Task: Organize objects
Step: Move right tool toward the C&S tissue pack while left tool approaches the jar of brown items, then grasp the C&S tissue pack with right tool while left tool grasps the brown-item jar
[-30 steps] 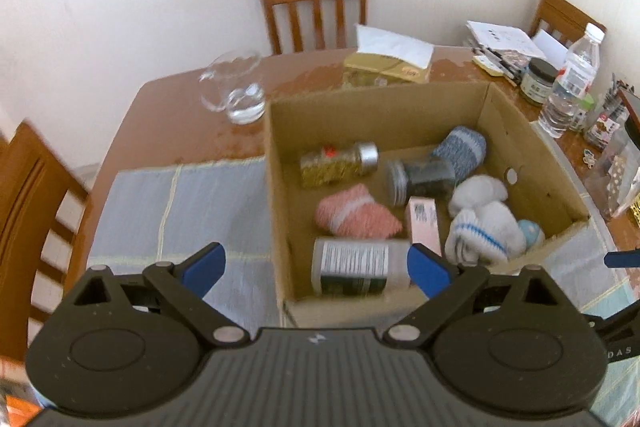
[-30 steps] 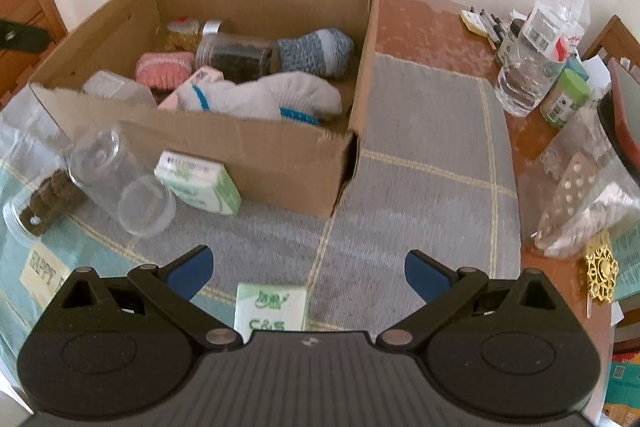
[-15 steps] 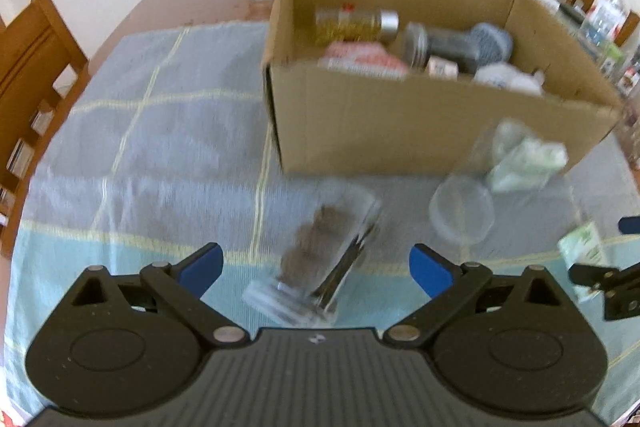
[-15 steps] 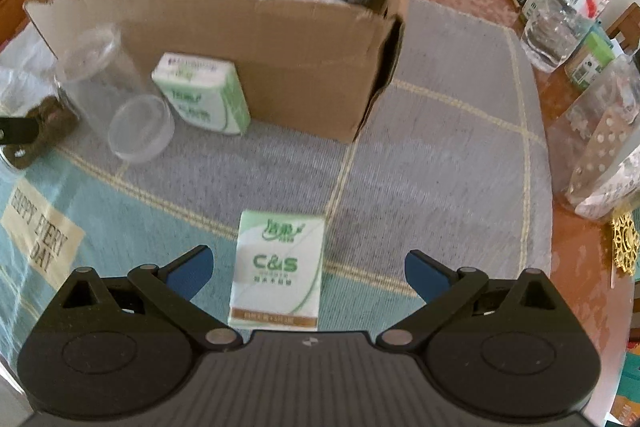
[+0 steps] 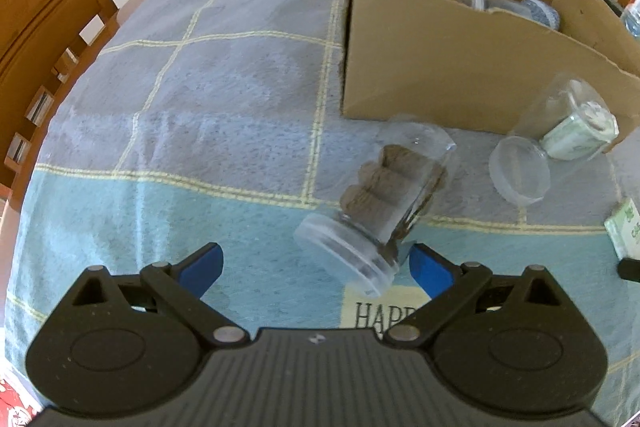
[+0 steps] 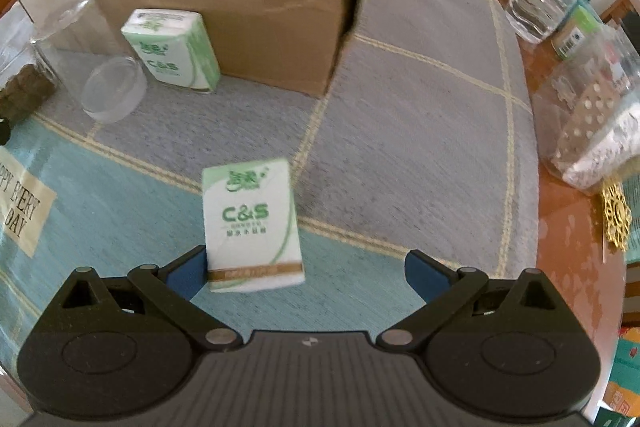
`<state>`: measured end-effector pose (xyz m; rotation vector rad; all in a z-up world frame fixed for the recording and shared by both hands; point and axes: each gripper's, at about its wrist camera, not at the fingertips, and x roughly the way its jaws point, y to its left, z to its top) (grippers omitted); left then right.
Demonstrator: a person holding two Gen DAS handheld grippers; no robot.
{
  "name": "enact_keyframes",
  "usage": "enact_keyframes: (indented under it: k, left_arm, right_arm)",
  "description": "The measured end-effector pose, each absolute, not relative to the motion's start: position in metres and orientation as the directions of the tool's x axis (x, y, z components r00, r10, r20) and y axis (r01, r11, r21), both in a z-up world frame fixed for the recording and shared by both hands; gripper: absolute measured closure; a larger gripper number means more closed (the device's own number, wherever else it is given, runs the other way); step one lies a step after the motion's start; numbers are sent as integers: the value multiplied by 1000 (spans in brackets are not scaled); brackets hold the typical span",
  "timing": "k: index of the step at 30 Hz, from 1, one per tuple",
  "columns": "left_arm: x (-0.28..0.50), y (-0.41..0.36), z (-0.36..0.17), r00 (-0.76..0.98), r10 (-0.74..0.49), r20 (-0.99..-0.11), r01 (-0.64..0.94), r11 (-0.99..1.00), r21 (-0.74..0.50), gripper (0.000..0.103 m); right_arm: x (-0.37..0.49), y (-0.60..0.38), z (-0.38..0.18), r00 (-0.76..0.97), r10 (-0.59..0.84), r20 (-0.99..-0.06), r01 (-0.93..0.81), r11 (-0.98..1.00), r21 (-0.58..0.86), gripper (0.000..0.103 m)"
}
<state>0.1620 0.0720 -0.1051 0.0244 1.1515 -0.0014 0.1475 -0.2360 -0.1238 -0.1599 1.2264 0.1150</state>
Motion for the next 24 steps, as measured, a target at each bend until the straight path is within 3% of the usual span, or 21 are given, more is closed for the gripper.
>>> enact_keyframes:
  k: [17,24]
  left_arm:
    - [173,116,-116,384,158,-910,-107,986,126,4]
    - [166,100,-114,380,81,-921,-51,996,66,4]
  right_arm:
    - [134,-273,-117,328,-71,-942,-86,991,-104,0]
    - [140,-269,-117,313,31,-949,-145,989,-15,0]
